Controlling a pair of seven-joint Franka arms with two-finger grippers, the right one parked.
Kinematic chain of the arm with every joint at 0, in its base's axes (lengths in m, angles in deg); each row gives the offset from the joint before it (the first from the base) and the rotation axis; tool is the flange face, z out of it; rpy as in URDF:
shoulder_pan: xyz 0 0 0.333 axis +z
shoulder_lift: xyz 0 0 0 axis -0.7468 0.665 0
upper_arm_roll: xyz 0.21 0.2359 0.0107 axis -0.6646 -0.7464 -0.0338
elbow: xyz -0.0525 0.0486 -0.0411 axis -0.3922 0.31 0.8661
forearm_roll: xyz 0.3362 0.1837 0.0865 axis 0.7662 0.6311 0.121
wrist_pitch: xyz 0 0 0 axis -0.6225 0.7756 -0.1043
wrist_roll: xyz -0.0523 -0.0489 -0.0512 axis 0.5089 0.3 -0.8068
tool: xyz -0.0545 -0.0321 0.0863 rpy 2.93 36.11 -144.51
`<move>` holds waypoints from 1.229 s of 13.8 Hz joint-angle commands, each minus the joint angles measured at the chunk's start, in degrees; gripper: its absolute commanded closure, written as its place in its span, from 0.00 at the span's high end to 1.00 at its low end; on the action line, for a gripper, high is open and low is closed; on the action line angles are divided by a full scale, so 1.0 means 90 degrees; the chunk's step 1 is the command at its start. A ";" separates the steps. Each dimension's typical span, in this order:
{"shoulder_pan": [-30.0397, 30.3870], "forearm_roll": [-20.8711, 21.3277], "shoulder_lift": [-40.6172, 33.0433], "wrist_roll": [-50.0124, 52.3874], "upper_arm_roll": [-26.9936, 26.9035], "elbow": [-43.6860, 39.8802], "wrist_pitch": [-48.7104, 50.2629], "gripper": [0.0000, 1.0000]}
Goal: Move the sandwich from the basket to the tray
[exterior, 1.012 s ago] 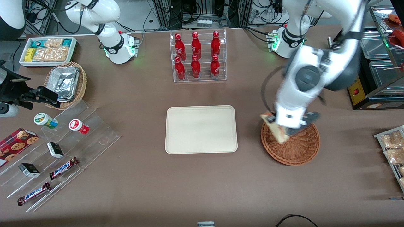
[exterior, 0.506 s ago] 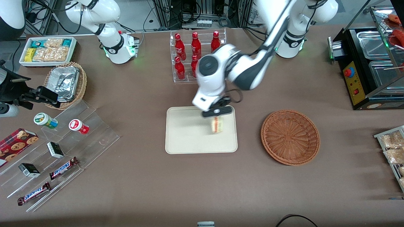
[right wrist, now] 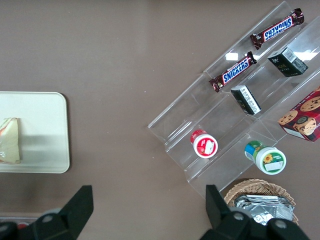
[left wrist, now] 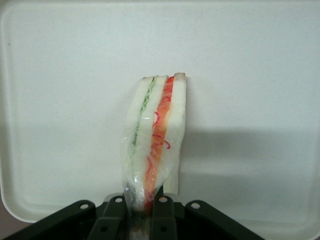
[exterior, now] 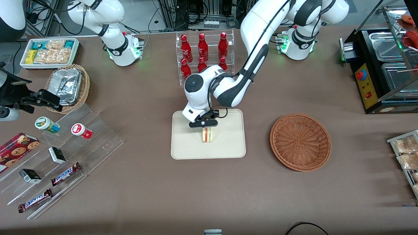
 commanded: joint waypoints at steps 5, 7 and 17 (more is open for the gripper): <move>0.0030 0.0191 -0.0501 0.0344 -0.0202 -0.0189 0.0486 1.00; 0.0235 0.0152 -0.1037 0.0334 -0.0242 -0.0160 0.1032 1.00; 0.2460 0.0103 -0.3909 -0.1370 -0.0242 0.0543 0.3533 1.00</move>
